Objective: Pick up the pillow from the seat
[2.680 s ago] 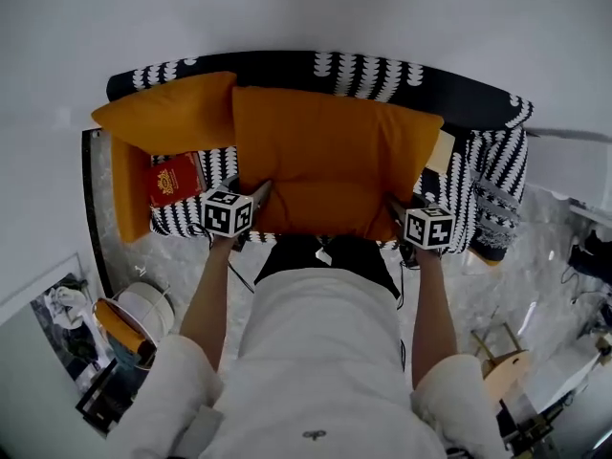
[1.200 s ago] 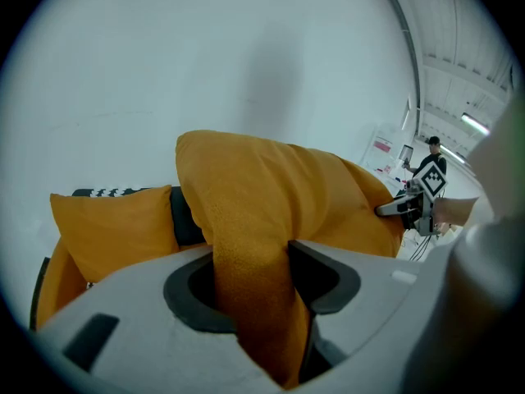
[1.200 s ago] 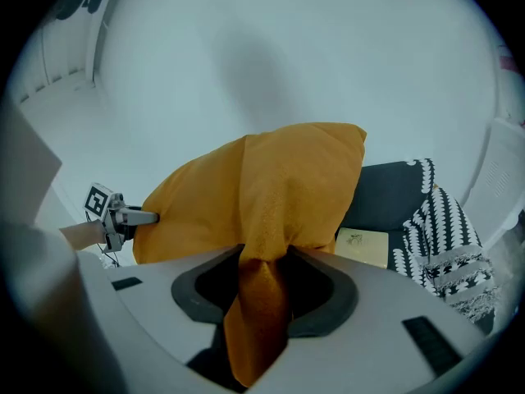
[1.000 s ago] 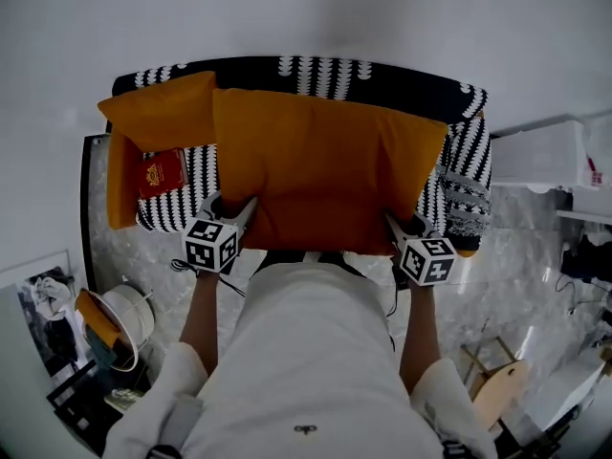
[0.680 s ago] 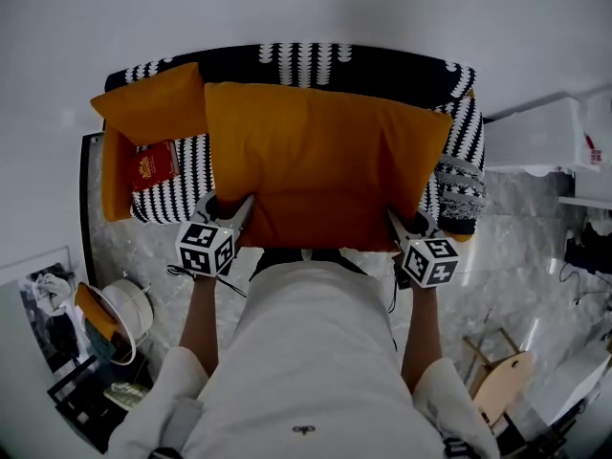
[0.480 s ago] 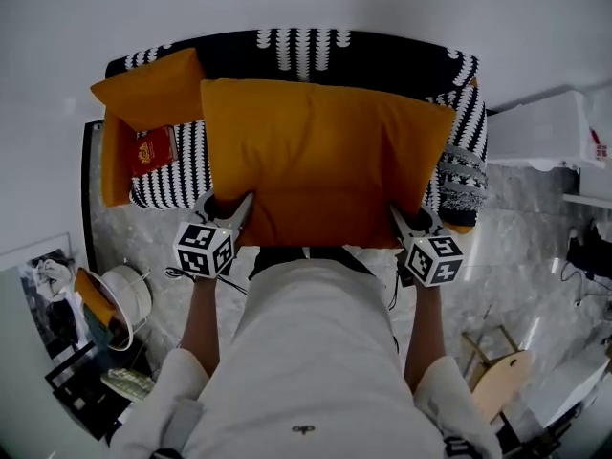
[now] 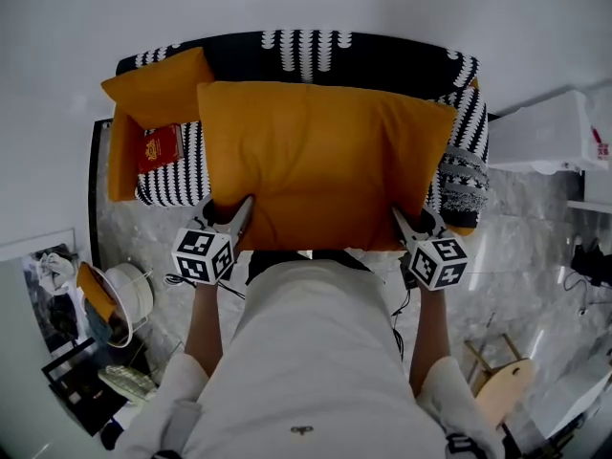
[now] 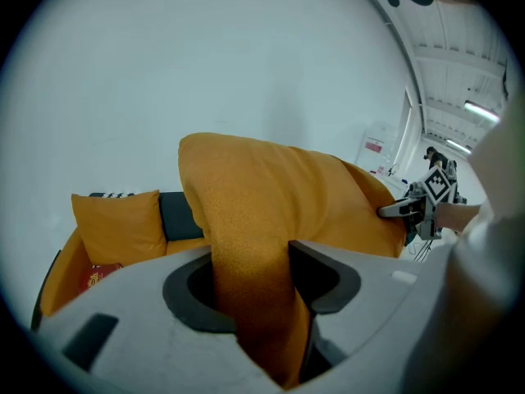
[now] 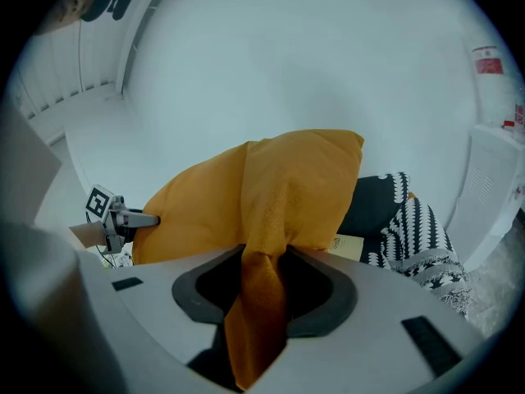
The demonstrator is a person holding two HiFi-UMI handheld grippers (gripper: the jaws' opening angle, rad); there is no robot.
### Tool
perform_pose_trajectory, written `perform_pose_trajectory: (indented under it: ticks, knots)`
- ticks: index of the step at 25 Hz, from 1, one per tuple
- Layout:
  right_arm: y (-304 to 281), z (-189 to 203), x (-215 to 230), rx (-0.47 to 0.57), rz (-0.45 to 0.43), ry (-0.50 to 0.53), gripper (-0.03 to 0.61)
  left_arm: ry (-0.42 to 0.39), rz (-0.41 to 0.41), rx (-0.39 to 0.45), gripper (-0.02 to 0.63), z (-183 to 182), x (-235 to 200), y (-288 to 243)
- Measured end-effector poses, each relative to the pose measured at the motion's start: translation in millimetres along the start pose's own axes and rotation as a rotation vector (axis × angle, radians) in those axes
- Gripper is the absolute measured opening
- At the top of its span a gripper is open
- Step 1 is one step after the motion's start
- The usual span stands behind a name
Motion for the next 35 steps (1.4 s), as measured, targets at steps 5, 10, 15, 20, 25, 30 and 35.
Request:
perform_pose_trajectory:
  ticks: [5, 10, 15, 20, 25, 30, 35]
  knots:
    - [4.0, -7.8, -9.6, 0.031, 0.006, 0.017, 0.149, -0.012, 0.001, 0.028, 0.206, -8.5, -4.8, 6.3]
    - [7.1, -10.7, -22.0, 0.053, 0.016, 0.032, 0.143, -0.02, -0.006, 0.053, 0.206, -11.9, -11.3, 15.9]
    - [12.9, -8.2, -29.1, 0.051, 0.028, 0.048, 0.143, -0.009, 0.001, 0.059, 0.207, -6.7, -10.7, 22.8]
    - [17.0, -2.1, -29.7, 0.047, 0.032, 0.052, 0.137, -0.007, 0.005, 0.062, 0.209, -1.9, -6.8, 26.8]
    - [21.2, 4.1, -30.8, 0.052, 0.034, 0.042, 0.135, -0.016, 0.005, 0.063, 0.21, 0.8, -4.8, 29.5]
    - [24.1, 7.2, -30.9, 0.051, 0.036, 0.043, 0.135, -0.018, 0.004, 0.067, 0.215, 2.8, -2.6, 31.3]
    - [25.7, 7.1, -29.0, 0.05, 0.037, 0.045, 0.135, -0.012, 0.003, 0.066, 0.215, 4.0, -0.2, 30.5]
Point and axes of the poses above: the fingertips, and each gripper's own axes: y backward along the fingers, x to its right, z out of its underside, the point moved 3 cm from there along y, backward along the fingers, and after that the axes turned 13 degrees about -y, right-handed, at the moved point
